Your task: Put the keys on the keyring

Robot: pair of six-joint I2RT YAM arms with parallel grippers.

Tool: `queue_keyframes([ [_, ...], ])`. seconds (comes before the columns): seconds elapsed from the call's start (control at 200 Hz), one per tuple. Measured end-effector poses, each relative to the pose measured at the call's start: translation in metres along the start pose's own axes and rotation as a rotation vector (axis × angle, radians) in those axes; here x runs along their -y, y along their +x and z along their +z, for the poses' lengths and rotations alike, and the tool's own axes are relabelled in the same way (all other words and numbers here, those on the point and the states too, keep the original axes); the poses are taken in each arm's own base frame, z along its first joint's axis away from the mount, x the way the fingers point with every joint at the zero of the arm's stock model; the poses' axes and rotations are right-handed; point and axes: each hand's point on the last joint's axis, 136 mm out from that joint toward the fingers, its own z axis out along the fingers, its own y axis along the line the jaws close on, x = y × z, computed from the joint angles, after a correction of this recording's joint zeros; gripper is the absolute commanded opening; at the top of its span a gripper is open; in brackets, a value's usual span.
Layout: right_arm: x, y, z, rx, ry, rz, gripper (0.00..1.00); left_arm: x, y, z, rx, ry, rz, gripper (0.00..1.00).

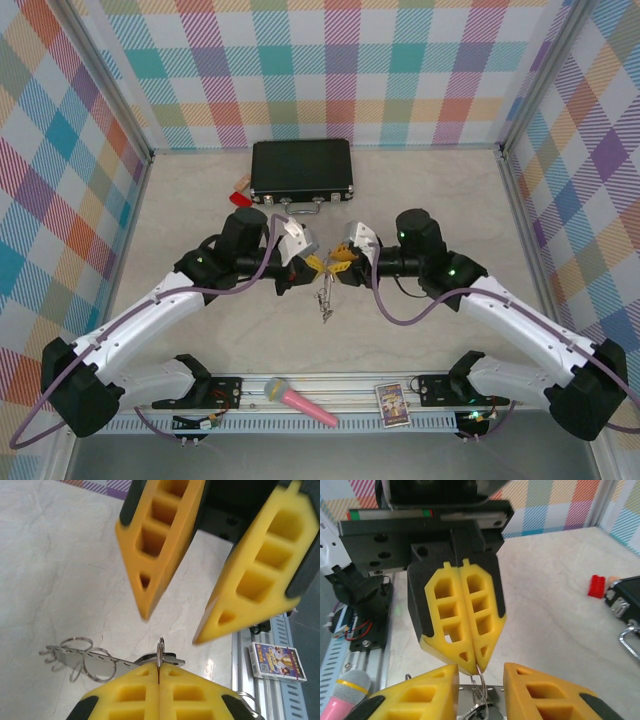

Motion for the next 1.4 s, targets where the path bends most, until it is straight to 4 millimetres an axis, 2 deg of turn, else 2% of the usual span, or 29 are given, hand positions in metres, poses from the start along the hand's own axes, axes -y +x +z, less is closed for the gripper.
queue_keyframes([
  [0.11,0.006,0.000,-0.008,0.031,0.073,-0.012,0.31,-0.002,-0.005,-0.002,0.040,-0.020,-0.004,0.00],
  [0.27,0.011,0.004,-0.019,0.060,0.156,-0.015,0.32,-0.004,-0.023,-0.009,0.149,-0.058,-0.002,0.00],
  [0.435,0.014,-0.003,-0.029,0.110,0.207,-0.033,0.32,-0.007,-0.041,-0.016,0.270,-0.086,-0.023,0.00],
  [0.765,0.020,-0.006,-0.028,0.160,0.241,-0.043,0.35,-0.008,-0.074,-0.028,0.462,-0.076,-0.071,0.00],
  [1.18,0.029,0.001,-0.009,0.147,0.235,-0.038,0.36,-0.006,-0.083,-0.032,0.511,-0.061,-0.090,0.00],
  [1.4,0.025,-0.010,-0.008,0.185,0.226,-0.053,0.38,-0.008,-0.082,-0.030,0.508,-0.058,-0.101,0.00],
])
